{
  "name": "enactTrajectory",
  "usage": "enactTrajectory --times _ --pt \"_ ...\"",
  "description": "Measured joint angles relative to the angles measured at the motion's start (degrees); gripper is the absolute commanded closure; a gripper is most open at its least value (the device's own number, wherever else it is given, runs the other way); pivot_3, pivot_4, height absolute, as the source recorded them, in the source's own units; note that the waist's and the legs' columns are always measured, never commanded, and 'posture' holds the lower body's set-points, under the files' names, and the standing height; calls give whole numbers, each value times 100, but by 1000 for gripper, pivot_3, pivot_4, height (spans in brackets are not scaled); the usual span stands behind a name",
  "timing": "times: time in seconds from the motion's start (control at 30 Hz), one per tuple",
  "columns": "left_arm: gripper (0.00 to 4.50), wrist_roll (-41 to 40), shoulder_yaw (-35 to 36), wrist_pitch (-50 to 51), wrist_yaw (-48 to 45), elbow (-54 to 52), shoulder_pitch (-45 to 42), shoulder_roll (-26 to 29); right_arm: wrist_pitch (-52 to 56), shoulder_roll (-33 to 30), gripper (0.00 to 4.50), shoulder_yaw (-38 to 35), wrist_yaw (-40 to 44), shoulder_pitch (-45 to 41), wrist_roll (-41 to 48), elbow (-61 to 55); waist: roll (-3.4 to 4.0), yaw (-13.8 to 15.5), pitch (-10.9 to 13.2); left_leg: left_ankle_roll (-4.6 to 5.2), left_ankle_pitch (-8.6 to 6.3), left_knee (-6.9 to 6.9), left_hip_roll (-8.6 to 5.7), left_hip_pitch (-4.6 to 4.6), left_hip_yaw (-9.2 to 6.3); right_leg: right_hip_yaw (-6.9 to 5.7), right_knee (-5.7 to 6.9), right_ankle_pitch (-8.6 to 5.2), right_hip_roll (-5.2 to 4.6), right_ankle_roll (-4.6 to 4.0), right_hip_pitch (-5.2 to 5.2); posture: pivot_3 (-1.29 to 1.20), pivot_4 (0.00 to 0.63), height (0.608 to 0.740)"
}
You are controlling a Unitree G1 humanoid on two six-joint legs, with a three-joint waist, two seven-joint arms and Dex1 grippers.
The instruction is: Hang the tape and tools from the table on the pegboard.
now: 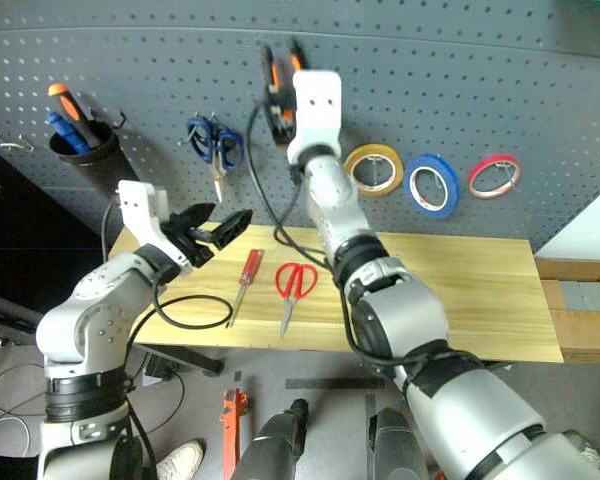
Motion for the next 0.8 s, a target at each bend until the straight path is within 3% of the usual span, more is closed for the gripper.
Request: enactTrajectory --times 0.33,0.5,0.67,0.8 --pt "0 -2 0 -18 -92 77 -72 12 193 -18 1649 -17 2 -77 9 -25 -1 -4 0 0 0 -2 0 1 -1 -4 0 -1 1 -2 1 136 293 740" --pt "0 7 -1 -45 -93 89 -91 -1 200 -62 19 86 128 -51 -118 -39 0 -11 0 0 0 -2 0 1 0 -3 0 -1 1 -2 -1 115 289 740" --pt "0 76 -84 -241 -43 131 -8 -238 127 -320 19 338 440 658 -302 -644 -3 3 -1 -1 0 1 1 0 0 -2 -5 -1 -2 -2 5 45 265 740" --pt "0 330 -322 -534 96 396 136 -669 208 -756 19 724 829 1645 -553 -1863 -5 6 -3 -3 1 7 -1 -3 -1 -3 -7 0 -9 0 9 -18 240 740"
